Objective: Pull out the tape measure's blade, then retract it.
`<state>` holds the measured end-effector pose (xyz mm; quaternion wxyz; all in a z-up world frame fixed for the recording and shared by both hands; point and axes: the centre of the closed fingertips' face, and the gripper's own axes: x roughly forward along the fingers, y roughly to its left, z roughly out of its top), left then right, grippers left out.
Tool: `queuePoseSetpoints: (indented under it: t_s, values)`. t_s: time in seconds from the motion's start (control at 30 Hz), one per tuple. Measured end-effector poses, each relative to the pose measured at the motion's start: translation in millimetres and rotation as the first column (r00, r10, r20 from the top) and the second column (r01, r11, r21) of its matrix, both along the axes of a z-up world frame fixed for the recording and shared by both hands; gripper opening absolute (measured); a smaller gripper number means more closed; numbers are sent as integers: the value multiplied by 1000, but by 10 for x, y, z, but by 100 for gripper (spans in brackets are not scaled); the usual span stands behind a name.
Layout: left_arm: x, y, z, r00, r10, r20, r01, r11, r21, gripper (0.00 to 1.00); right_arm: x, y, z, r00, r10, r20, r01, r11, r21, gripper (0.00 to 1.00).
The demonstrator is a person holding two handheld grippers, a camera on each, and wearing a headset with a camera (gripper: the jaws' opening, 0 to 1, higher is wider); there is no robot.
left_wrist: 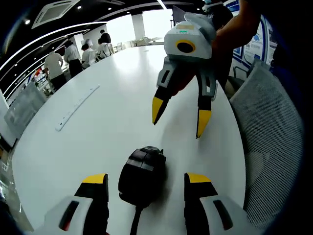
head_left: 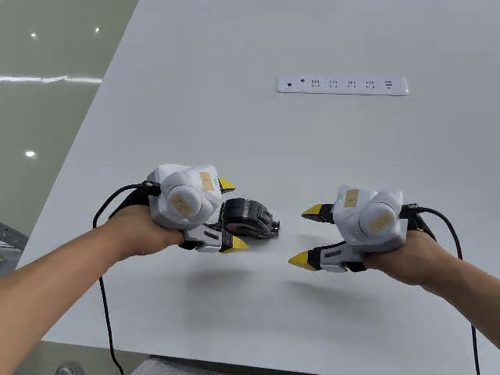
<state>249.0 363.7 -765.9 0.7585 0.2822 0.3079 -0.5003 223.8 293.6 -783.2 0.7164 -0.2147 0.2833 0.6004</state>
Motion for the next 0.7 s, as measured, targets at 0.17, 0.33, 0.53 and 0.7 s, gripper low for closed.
queuePoseSetpoints:
  t_s: [0.17,0.33,0.53,0.7]
  values:
    - [19,-25,-49,1000,-29,-1,29,999,22,57,49,65,-63,1000,17,6,-17,1000,-4,44]
    - [44,-43,-98,998,-56,-2,56,998,36,54,80,135,-129,999,40,13,-40,999,-6,41]
    - [83,-34,-161,997,-83,-4,83,995,55,51,146,196,-214,998,57,17,-57,998,-11,38]
    - [103,-48,-184,995,-102,-8,102,993,59,48,183,215,-271,997,70,12,-70,997,-16,37]
